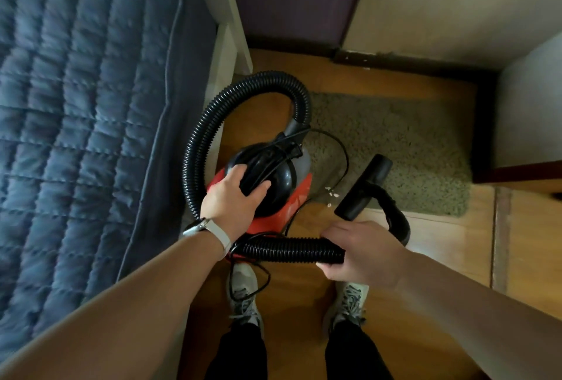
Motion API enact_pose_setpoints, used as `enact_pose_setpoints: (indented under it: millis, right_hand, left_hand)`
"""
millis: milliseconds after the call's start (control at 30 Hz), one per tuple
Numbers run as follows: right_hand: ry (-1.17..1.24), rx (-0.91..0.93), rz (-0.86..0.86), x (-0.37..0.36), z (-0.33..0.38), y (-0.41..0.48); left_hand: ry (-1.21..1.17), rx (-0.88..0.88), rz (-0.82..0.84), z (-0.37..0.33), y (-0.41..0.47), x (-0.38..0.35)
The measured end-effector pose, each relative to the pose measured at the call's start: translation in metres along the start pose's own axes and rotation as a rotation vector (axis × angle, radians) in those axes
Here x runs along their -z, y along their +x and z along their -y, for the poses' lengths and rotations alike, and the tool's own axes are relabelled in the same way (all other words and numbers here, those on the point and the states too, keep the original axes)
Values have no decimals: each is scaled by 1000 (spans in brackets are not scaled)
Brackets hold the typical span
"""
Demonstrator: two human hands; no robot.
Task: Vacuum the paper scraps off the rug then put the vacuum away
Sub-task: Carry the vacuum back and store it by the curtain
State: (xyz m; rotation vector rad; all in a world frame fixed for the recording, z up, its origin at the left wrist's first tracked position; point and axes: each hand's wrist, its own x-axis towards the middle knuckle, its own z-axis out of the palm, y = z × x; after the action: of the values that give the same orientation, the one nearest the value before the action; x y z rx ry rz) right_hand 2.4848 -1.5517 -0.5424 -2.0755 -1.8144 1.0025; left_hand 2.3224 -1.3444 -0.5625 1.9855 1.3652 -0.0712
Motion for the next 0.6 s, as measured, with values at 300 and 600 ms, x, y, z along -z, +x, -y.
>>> enact_pose_setpoints:
  millis: [300, 600]
  right_hand:
    - [-20, 38, 87, 90, 54, -49]
    - [-44, 103, -6, 162, 95, -87]
  left_hand:
    - [-31, -38, 61, -63, -57, 66]
    - [-90, -69, 98, -134, -91, 106]
